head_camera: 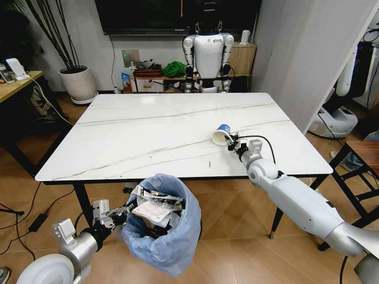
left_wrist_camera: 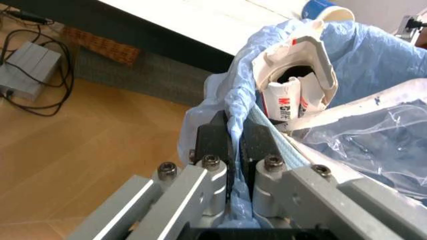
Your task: Pick up the trash bin and place the trash from the table into it.
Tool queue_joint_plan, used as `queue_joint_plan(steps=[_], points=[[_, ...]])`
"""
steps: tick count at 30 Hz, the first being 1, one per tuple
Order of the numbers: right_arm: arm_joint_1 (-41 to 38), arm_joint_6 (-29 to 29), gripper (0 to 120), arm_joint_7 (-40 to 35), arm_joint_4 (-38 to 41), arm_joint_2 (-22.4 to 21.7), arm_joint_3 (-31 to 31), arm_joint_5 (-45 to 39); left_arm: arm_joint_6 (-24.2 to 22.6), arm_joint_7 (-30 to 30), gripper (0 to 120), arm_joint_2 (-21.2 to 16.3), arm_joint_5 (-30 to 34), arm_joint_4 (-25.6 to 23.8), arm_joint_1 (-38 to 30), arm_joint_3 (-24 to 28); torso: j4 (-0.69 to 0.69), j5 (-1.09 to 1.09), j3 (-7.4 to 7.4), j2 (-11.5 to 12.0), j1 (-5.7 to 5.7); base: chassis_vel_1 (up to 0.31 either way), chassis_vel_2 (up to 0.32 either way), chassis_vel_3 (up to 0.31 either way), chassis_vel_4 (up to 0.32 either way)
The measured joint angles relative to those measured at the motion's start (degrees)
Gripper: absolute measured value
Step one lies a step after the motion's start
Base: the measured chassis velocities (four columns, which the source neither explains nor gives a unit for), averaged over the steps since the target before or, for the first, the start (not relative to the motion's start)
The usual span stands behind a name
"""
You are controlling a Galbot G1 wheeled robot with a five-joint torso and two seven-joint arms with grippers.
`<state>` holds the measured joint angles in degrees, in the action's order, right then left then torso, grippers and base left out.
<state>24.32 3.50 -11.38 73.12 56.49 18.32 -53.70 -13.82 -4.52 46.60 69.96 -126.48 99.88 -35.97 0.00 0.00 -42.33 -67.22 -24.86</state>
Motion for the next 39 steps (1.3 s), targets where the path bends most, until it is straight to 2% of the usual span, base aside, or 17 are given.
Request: queue_joint_plan(steps=[1,10,19,26,29,31,34,39], points=[[0.02,0.01,1,0.02,0.11,-0.06,0.00,-0.24,0.00,0.00,0,0.00,-0.04,-0.01,0.02,0.00,0.00,0.00,0.00,0.00,0.00,0.000,0.000,0.000,0.000],[0.07,-0.15,0,1.57,2.59,-1.52,-0.42,-2.74,0.00,0.03,0,-0.26,-0.09,-0.30,0.11,0.02,0.01,0.00,0.00,0.00,0.00,0.000,0.000,0.000,0.000],[3.46,-2.01,0,8.25,15.55,-8.65,-4.54,-9.60,0.00,-0.02,0,-0.43,-0.85,-0.33,0.07,0.60,0.00,0.02,0.00,0.00,0.00,0.000,0.000,0.000,0.000],[5.24,-4.54,0,16.58,31.29,-17.84,-6.33,-17.74,0.00,-0.02,0,-0.45,-1.23,-0.75,0.28,0.79,-0.01,0.00,0.00,0.00,0.00,0.000,0.000,0.000,0.000],[5.64,-5.05,0,18.46,36.77,-20.55,-5.49,-19.03,0.00,-0.02,0,-0.44,-1.25,-1.10,0.38,0.75,-0.01,0.00,0.01,0.00,0.00,0.000,0.000,0.000,0.000],[5.68,-5.06,0,18.56,37.67,-20.94,-5.24,-19.10,0.00,-0.02,0,-0.44,-1.25,-1.17,0.40,0.75,0.00,0.00,0.00,0.00,0.00,0.000,0.000,0.000,0.000],[5.70,-5.08,0,18.36,44.97,-22.99,-2.79,-19.15,0.00,-0.03,0,-0.19,-1.36,-1.51,0.53,0.70,0.00,-0.01,0.00,0.00,0.00,0.000,0.000,0.000,0.000],[5.17,-5.54,0,18.31,49.10,-24.51,1.28,-18.01,-0.04,-0.10,0,0.08,-1.55,-1.66,0.64,0.73,0.01,-0.01,0.00,0.00,0.00,0.000,0.000,0.000,0.000]])
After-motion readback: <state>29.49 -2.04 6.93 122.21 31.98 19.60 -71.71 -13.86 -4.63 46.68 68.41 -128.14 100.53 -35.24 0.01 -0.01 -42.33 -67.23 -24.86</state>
